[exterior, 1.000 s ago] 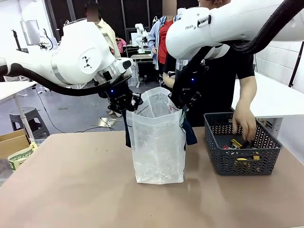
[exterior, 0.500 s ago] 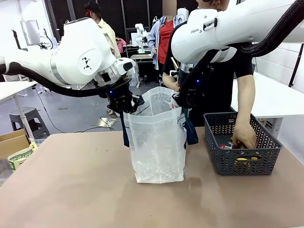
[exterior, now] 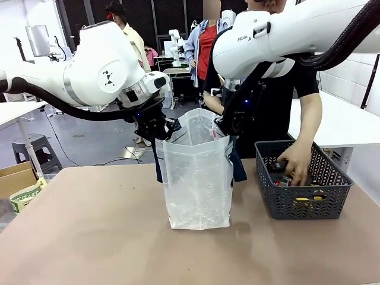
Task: Transfer purchased items from the store into the shopping bag.
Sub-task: Open the Reusable shopping bag in the center of the table.
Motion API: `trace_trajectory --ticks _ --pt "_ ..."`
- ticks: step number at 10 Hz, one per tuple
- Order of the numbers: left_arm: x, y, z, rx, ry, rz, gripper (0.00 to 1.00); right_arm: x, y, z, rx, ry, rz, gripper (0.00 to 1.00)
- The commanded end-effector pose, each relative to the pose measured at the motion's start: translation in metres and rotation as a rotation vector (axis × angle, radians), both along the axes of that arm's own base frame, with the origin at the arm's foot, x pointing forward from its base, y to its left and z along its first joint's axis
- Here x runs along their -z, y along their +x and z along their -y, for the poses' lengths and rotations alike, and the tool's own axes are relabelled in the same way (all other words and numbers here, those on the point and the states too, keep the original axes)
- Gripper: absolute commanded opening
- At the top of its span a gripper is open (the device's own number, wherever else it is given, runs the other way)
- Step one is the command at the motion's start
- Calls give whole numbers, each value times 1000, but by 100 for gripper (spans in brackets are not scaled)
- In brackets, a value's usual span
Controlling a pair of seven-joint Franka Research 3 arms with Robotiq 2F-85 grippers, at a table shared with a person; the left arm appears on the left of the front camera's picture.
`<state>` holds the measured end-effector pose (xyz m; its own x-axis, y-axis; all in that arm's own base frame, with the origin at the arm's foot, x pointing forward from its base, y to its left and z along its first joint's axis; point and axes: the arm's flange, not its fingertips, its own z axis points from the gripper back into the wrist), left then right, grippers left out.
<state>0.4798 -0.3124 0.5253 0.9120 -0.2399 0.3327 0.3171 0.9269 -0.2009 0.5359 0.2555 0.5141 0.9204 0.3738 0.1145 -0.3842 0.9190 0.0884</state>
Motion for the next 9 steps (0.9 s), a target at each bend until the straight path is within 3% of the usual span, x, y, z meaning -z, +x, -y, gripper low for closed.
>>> trace_trajectory --ticks 1,5,9 --pt "0 -2 -14 81 -33 16 0 -1 2 4 -45 8 -31 0" --pt "-4 -6 -24 186 -4 18 0 0 6 5 -58 -12 -44 0" --pt "-3 -7 -29 54 -19 41 0 -1 8 12 -3 -9 -41 0"
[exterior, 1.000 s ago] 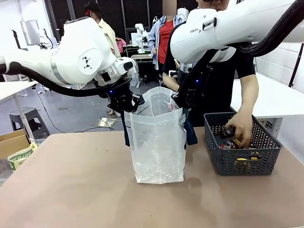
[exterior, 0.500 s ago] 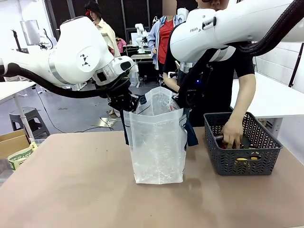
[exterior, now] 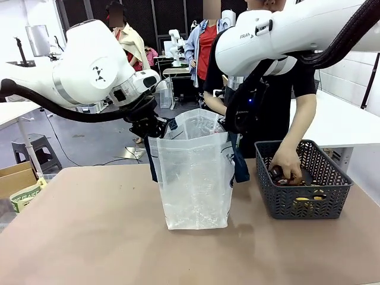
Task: Transfer purchased items from the store into the shopping bag.
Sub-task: Open the Reusable shopping bag in the center of the table.
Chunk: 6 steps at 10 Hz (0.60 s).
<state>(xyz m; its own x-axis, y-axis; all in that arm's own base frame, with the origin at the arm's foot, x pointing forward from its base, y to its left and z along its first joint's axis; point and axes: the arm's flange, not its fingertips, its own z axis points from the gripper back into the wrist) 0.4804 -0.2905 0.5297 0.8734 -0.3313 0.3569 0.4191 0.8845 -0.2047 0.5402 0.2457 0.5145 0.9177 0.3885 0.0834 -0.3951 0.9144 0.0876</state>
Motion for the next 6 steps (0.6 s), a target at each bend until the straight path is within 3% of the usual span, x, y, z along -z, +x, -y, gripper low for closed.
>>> trace_trajectory --ticks 1,6 --pt "1 -8 -11 -90 -17 25 0 -2 4 5 17 2 -8 0" --pt "4 -7 -22 -143 2 50 0 -4 6 11 36 5 3 0"
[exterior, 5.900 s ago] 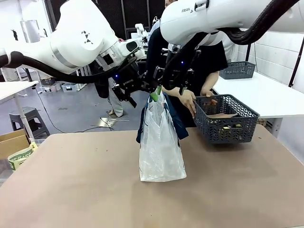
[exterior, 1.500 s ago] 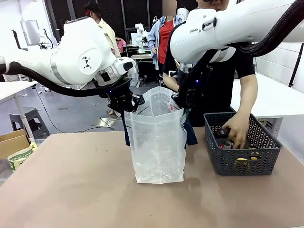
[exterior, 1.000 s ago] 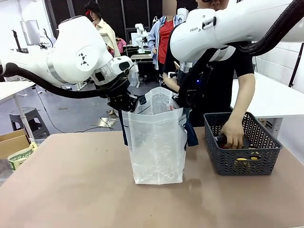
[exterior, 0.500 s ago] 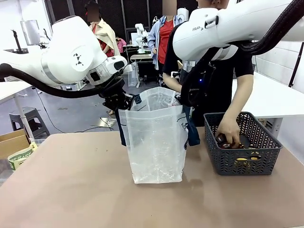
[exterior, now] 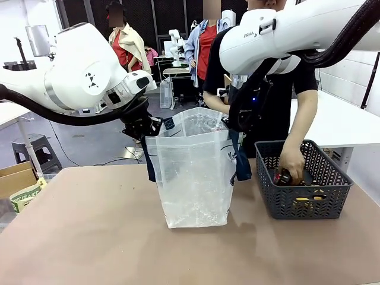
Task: Transfer purchased items from the store into the shopping bag.
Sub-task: Open the Reusable shopping bag in the center of the table.
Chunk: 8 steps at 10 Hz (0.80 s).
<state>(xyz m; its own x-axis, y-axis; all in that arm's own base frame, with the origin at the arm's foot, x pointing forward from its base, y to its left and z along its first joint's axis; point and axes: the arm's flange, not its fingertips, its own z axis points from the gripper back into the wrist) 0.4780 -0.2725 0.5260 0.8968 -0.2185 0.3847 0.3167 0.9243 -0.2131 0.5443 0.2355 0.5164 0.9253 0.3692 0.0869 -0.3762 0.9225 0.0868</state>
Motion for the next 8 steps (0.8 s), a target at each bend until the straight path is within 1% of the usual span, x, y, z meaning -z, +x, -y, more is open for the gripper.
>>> trace_trajectory --ticks 1,3,4,8 --pt "0 -5 -2 -14 30 30 0 -2 1 0 3 4 3 0" --pt "2 -7 0 3 38 52 0 -2 1 -3 -13 2 22 0" --pt "0 -1 1 11 20 10 0 0 0 -1 -2 1 2 0" --pt "0 -1 1 11 20 10 0 0 0 -1 -2 1 2 0"
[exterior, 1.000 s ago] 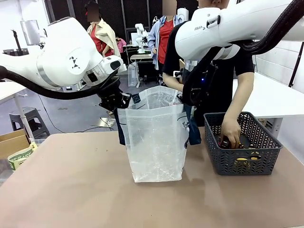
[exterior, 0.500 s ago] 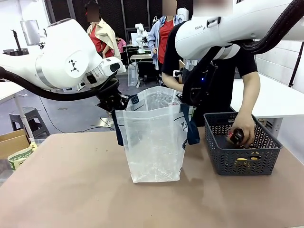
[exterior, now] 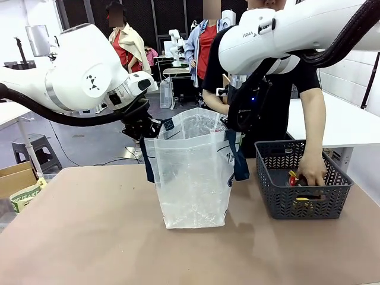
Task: Transfer purchased items from the store into the shopping bag.
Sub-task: Open the Reusable shopping bag in the center of the table.
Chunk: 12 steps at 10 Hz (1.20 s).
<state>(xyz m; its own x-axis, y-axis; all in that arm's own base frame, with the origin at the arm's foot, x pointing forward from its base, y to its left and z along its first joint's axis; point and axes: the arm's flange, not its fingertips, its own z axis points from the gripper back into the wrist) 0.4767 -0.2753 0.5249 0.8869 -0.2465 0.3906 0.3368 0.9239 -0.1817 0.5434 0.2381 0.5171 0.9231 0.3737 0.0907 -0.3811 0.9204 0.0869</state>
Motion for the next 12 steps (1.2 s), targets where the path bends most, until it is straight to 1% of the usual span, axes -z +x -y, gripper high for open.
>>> trace_trajectory --ticks 1,6,7,8,9,12 --pt "-1 0 -2 -7 -9 -4 0 0 0 1 3 -1 -2 0" --pt "0 0 0 0 0 0 0 0 0 0 0 0 0 0" --pt "-1 -1 -1 16 -9 19 0 0 -1 1 -14 3 15 0" --pt "-1 -1 -3 33 -12 21 0 1 -1 2 -35 -12 28 0" --pt "0 -1 -5 46 -24 19 0 2 -1 3 -50 -9 24 0" --pt "2 1 -8 58 -44 8 0 2 -1 2 -61 -7 45 0"
